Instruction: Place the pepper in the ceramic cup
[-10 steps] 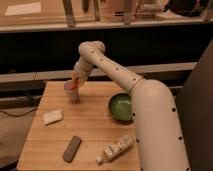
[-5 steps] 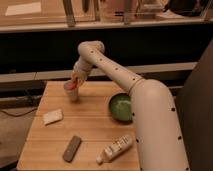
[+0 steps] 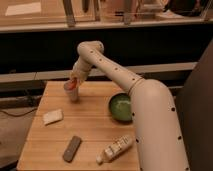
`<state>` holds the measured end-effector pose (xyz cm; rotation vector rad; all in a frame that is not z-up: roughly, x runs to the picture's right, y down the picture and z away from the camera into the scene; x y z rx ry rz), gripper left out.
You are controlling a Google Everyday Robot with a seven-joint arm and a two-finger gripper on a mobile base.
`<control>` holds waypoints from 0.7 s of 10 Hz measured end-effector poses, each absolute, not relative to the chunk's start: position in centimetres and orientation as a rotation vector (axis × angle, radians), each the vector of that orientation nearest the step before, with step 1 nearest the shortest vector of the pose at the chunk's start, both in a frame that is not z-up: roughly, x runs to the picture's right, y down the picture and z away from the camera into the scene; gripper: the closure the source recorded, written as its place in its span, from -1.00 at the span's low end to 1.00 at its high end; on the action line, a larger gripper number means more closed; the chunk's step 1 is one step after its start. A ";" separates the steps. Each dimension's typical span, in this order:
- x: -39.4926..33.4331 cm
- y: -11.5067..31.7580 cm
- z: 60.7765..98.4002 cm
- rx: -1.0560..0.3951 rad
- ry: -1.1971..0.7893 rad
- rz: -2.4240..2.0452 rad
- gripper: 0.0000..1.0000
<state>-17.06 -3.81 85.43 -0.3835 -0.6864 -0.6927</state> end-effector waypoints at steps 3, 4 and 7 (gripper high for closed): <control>-17.1 -3.8 85.3 -0.384 -0.687 -0.696 -0.60; -17.2 -3.8 85.2 -0.383 -0.687 -0.697 -0.60; -17.1 -3.9 85.1 -0.382 -0.691 -0.698 -0.60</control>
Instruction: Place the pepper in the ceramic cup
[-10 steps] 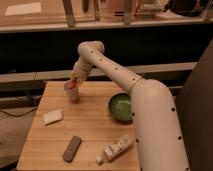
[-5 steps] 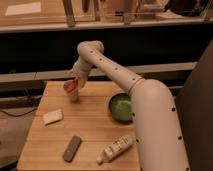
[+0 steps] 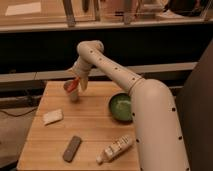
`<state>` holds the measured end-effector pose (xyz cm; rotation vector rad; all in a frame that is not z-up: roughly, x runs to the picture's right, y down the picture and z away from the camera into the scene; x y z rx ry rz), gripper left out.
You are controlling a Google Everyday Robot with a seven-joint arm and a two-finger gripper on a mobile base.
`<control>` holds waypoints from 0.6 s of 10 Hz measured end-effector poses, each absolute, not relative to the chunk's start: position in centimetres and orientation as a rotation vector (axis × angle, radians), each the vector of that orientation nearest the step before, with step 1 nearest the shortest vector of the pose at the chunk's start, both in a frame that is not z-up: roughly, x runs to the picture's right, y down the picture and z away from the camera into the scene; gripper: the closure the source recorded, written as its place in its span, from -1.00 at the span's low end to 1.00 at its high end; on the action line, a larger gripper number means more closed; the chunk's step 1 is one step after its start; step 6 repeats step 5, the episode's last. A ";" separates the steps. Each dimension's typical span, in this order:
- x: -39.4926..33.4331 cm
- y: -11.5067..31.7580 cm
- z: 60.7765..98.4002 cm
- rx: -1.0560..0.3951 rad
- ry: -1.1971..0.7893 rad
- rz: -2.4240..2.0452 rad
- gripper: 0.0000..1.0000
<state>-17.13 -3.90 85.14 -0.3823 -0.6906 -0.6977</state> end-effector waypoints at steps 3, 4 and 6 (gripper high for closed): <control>-16.9 -4.0 85.0 -0.382 -0.689 -0.702 -0.60; -16.8 -4.0 84.9 -0.381 -0.689 -0.702 -0.60; -16.7 -4.0 84.9 -0.381 -0.690 -0.703 -0.60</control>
